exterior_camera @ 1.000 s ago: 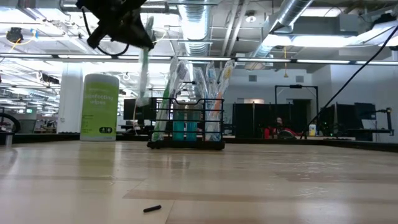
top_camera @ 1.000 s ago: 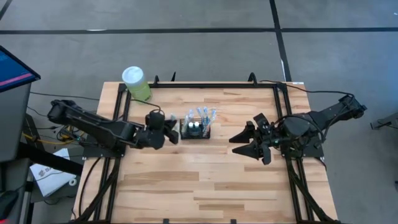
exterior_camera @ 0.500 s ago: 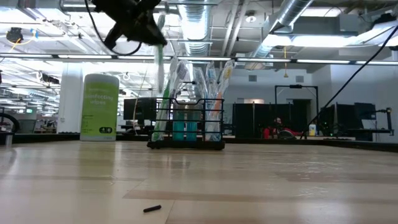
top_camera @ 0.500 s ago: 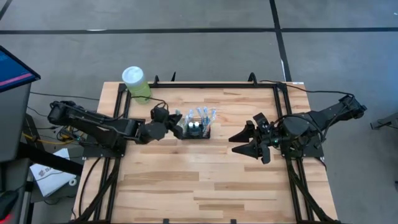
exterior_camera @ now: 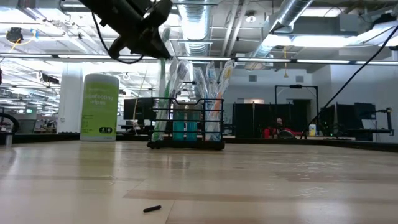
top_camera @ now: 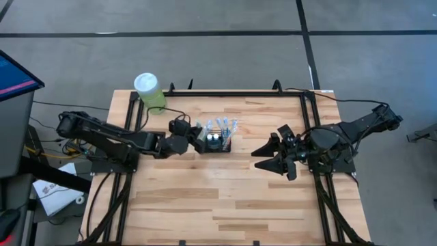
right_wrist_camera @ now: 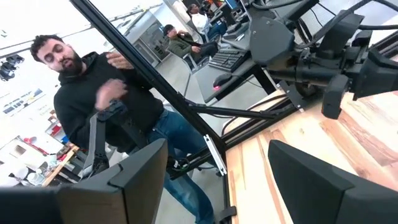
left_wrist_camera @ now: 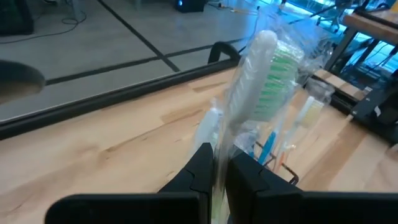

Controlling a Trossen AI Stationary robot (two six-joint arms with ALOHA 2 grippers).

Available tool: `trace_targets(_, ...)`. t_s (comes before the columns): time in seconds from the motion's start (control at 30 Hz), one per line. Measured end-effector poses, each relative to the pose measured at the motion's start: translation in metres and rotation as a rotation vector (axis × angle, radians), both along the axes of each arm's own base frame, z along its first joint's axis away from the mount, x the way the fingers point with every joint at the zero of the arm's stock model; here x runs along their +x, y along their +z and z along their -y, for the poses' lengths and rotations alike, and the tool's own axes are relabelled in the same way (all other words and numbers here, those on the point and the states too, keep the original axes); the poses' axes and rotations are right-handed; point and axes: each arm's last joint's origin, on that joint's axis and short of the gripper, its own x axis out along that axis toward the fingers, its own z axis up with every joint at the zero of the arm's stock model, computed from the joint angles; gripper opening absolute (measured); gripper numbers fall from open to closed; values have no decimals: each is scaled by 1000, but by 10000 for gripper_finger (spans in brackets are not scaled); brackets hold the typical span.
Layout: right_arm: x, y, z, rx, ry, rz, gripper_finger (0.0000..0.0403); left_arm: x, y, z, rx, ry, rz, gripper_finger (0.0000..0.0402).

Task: Pick & Place toothbrushing station
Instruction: Put the green toothbrush into the black mesh organizer

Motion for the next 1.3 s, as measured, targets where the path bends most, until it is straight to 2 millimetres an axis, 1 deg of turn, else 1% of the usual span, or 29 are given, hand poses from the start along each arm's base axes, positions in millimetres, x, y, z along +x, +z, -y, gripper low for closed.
trace_targets(0.17,0,-1,0,-6,0,-13,271,8,-11,6,13,-2,-24,10)
trace_targets(0.47,0,-3,0,-10,0,-26,271,18,-30,14,53,54,-35,10)
trace_targets(0.77,0,-5,0,-2,-2,-46,271,26,-51,19,35,76,-53,11)
trace_targets(1.1,0,-5,0,-2,-2,-46,271,26,-51,20,47,77,-60,11)
trace_targets(1.3,0,-5,0,-3,-2,-48,271,29,-60,20,43,70,-91,11)
